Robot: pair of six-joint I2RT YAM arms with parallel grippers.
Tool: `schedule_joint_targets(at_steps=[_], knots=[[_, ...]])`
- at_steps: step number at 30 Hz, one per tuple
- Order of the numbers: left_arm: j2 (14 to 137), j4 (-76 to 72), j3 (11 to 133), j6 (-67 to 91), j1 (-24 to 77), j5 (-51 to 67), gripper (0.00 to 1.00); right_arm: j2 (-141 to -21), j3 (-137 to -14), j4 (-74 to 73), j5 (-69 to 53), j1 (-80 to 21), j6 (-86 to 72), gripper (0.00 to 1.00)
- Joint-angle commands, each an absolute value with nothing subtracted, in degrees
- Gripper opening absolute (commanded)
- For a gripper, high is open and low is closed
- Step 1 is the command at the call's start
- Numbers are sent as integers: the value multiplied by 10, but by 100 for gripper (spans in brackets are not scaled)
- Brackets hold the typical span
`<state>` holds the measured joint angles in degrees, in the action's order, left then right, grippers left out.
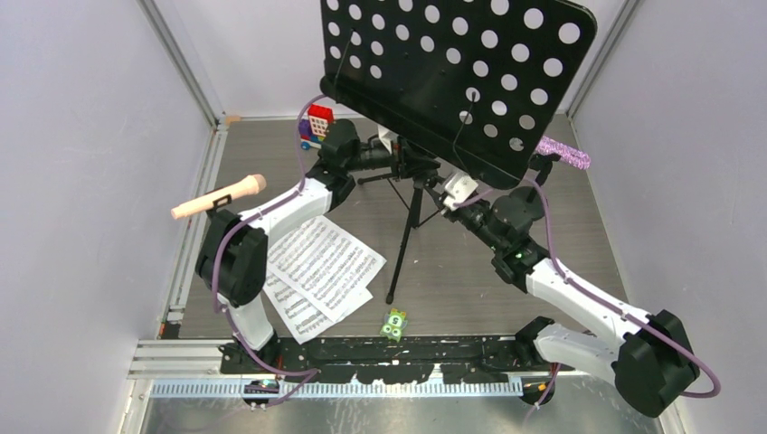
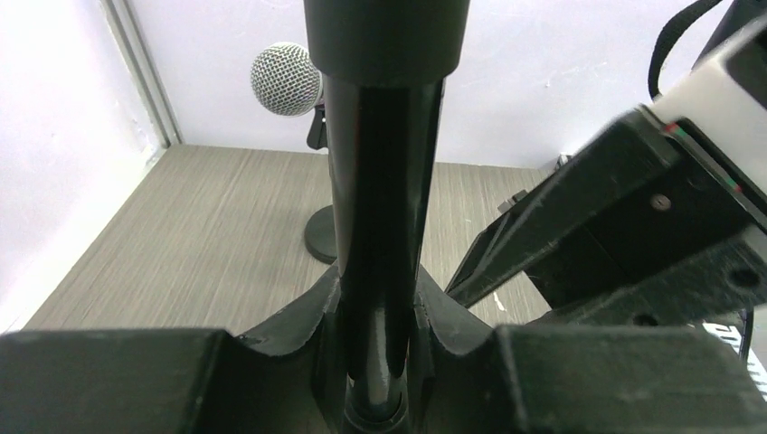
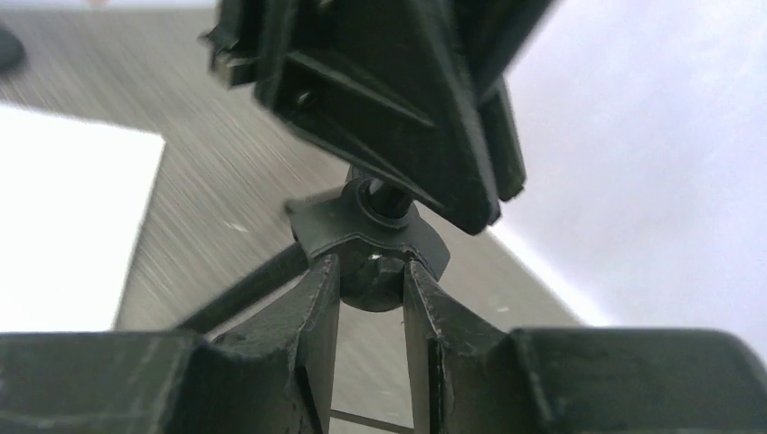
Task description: Pack up the instrument practice props
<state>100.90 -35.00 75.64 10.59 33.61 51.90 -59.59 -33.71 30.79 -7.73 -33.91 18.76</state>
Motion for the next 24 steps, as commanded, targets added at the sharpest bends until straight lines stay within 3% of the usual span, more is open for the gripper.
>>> schedule_joint_targets(at_steps=[1, 6, 11, 17, 19, 20, 24], knots=[[1031, -246, 752, 142, 353, 528, 0, -564, -345, 201, -213, -365, 474, 7], [1031, -243, 755, 140, 353, 526, 0, -557, -375, 132, -160, -368, 532, 15], [1029, -240, 752, 137, 353, 526, 0, -516, -336, 216, -180, -368, 424, 52], [1029, -235, 754, 136, 353, 523, 0, -446, -256, 388, -135, -368, 165, 65], [1029, -233, 756, 136, 353, 523, 0, -421, -242, 398, -104, -368, 90, 79], [1029, -232, 756, 136, 353, 523, 0, -410, -235, 401, -70, -368, 29, 96], [1029, -231, 756, 135, 353, 522, 0, -359, -241, 305, 162, -368, -251, 100]])
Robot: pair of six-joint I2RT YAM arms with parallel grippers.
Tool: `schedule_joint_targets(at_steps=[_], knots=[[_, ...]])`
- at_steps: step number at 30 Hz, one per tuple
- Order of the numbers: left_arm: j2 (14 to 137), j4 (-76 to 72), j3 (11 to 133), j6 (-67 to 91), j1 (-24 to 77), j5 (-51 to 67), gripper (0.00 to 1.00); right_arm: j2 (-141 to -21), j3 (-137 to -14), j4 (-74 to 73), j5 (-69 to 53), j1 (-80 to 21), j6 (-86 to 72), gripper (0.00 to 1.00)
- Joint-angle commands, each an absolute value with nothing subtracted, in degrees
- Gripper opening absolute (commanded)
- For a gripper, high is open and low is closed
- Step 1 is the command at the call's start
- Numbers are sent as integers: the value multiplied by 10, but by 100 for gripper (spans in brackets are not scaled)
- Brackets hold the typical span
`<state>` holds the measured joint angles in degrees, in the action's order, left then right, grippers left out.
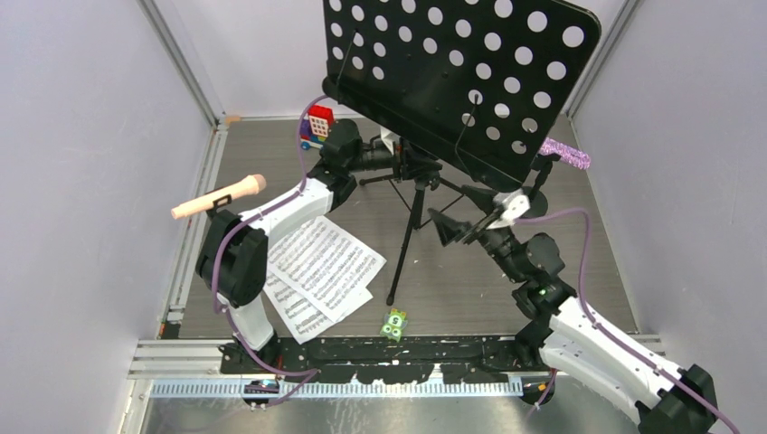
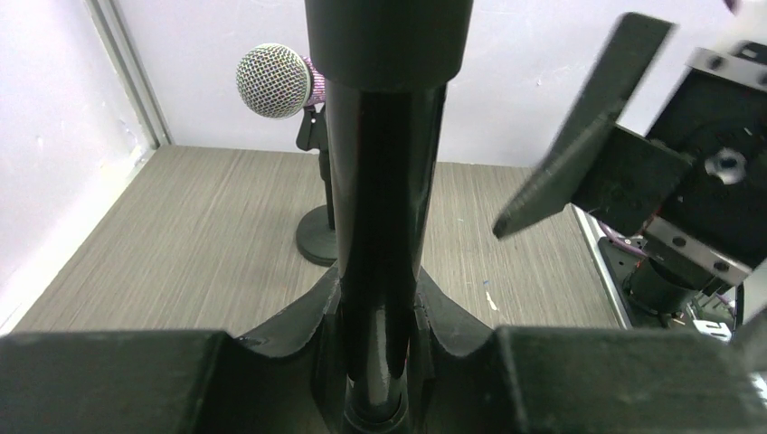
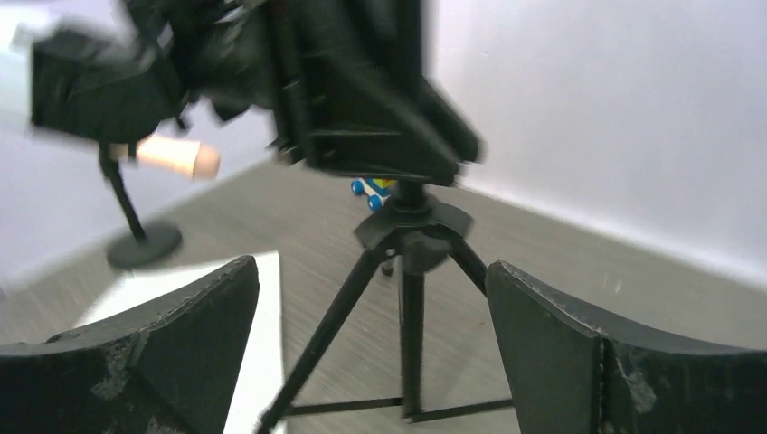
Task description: Pack up the instrument practice props
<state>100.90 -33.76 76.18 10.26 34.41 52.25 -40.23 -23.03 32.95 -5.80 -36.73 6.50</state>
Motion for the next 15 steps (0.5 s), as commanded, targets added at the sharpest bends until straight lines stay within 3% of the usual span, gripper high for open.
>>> schedule_joint_targets(at_steps=[1, 4, 6, 12, 15], knots=[[1028, -231, 756, 135, 353, 522, 0, -347, -256, 237, 214, -368, -328, 100], [1028, -229, 755, 135, 353, 522, 0, -328, -311, 30, 303, -368, -515, 100], [1027, -227, 755, 133, 352, 521, 0, -334, -325, -19, 293, -368, -596, 100], [1025, -222, 758, 133, 353, 521, 0, -371, -302, -25, 257, -368, -930, 99], [1023, -218, 760, 131, 353, 521, 0, -401, -302, -17, 237, -367, -1037, 90]])
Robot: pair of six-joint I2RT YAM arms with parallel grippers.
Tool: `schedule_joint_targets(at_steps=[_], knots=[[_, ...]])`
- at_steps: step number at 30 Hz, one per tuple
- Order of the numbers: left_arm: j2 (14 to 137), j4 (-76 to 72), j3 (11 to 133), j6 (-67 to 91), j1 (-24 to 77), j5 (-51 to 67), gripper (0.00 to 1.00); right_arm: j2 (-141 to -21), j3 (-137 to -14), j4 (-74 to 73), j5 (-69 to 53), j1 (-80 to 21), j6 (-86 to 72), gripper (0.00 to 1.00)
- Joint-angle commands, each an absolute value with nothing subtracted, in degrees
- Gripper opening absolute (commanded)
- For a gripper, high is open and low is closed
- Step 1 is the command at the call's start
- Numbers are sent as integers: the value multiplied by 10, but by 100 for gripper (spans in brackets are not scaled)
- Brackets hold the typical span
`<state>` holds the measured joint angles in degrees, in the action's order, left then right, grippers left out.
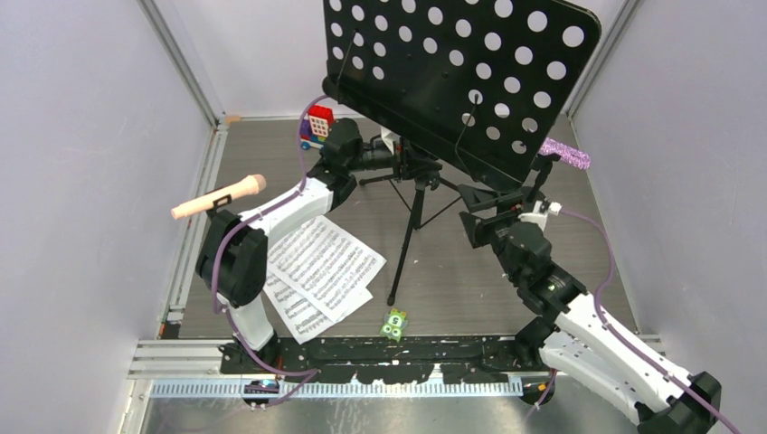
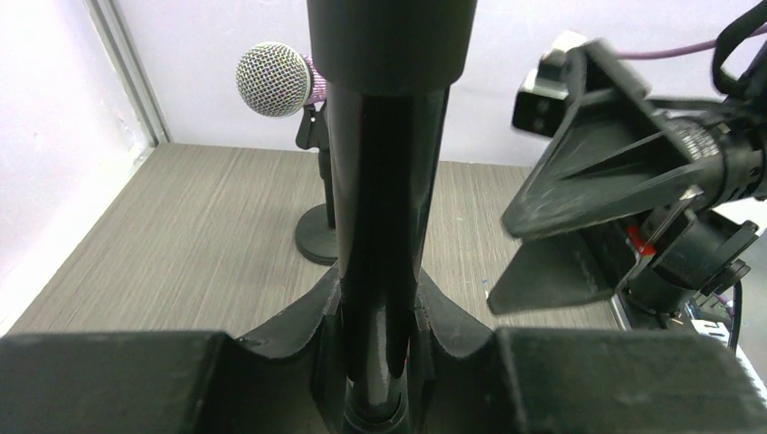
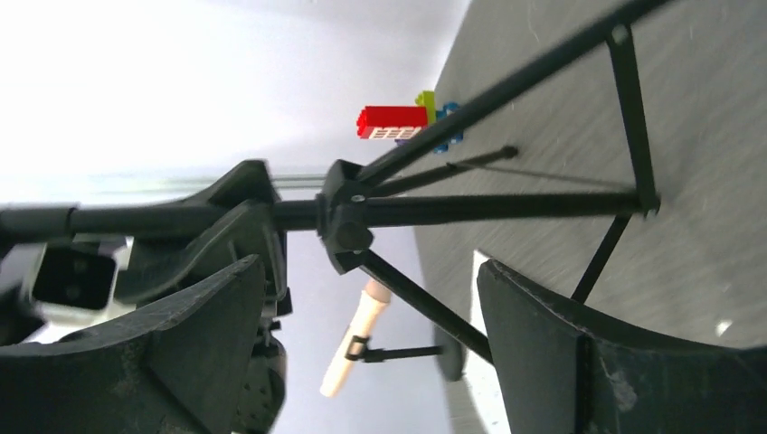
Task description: Pack up the instrument practice props
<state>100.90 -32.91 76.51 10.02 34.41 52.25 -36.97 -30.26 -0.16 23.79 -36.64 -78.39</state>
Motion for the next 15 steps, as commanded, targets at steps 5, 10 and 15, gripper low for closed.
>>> schedule_joint_targets(at_steps=[5, 10, 15], knots=[[1020, -210, 760, 127, 353, 521, 0, -467, -327, 40, 190, -362, -1077, 90], [1018, -208, 759, 126, 353, 521, 0, -515, -332, 117, 162, -352, -1104, 90], [1018, -208, 759, 126, 353, 521, 0, -525, -337, 138, 162, -350, -1104, 86]])
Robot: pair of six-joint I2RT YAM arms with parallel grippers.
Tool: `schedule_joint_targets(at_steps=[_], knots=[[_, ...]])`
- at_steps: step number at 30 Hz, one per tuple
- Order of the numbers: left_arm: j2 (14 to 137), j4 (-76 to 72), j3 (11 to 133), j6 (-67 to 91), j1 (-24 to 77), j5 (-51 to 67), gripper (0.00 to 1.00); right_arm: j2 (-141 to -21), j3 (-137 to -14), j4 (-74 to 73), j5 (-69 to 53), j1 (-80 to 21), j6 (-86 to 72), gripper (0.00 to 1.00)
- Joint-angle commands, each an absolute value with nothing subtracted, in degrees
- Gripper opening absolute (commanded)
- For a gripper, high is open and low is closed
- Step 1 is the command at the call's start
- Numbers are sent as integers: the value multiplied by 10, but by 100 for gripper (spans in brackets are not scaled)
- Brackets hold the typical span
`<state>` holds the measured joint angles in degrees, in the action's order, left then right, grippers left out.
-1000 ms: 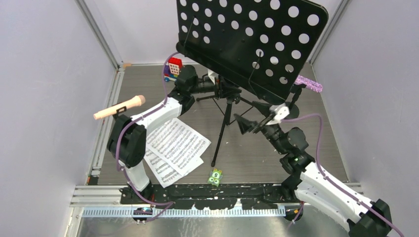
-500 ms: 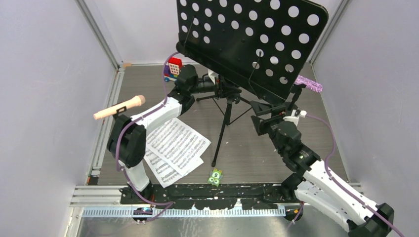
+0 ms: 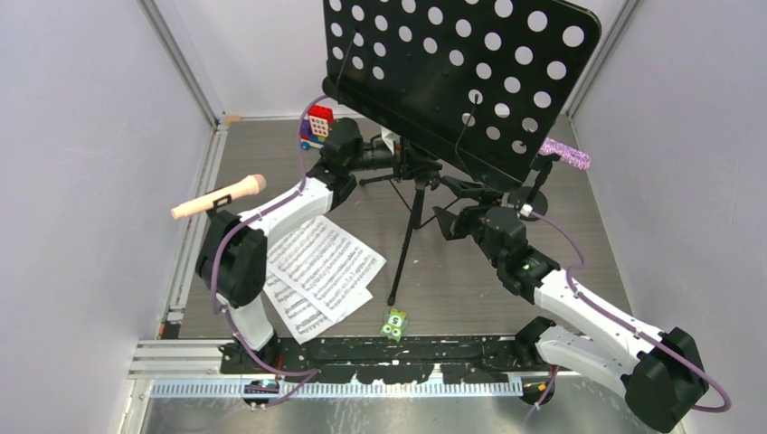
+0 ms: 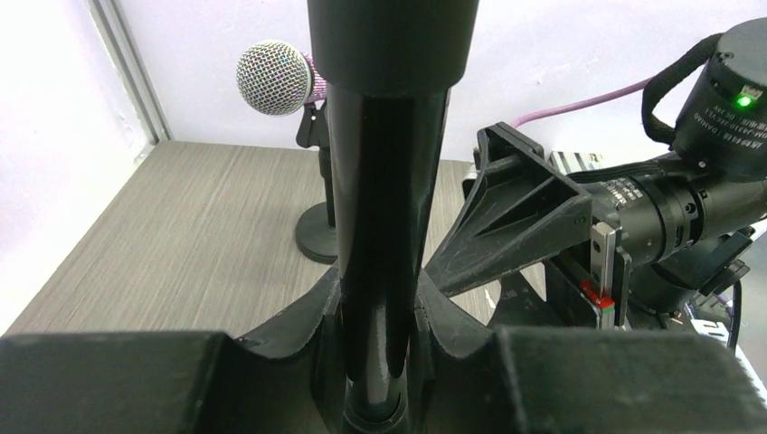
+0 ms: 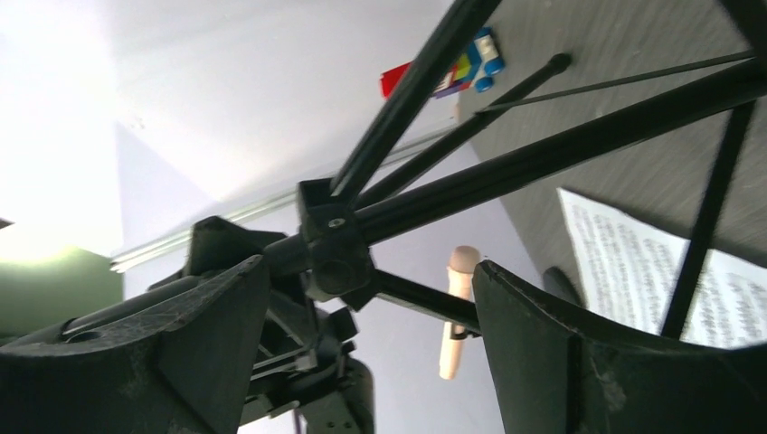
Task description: Pack up the instrument practice props
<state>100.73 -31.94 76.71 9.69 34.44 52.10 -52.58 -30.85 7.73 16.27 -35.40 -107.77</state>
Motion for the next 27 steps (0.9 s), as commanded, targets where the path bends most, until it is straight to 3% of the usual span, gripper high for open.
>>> schedule_joint_targets(at_steps=[1, 6, 13, 19, 27], knots=[[1019, -208, 760, 126, 353, 520, 0, -524, -337, 141, 162, -349, -1104, 83], [1023, -210, 761, 129, 353, 521, 0, -527, -335, 153, 156, -348, -1104, 69], [1022, -211, 763, 130, 353, 520, 0, -558, -342, 173, 129, -348, -1104, 61], [1023, -210, 765, 130, 354, 520, 0, -567, -339, 186, 128, -348, -1106, 42], [1023, -215, 761, 134, 354, 521, 0, -557, -333, 175, 147, -348, -1087, 6]])
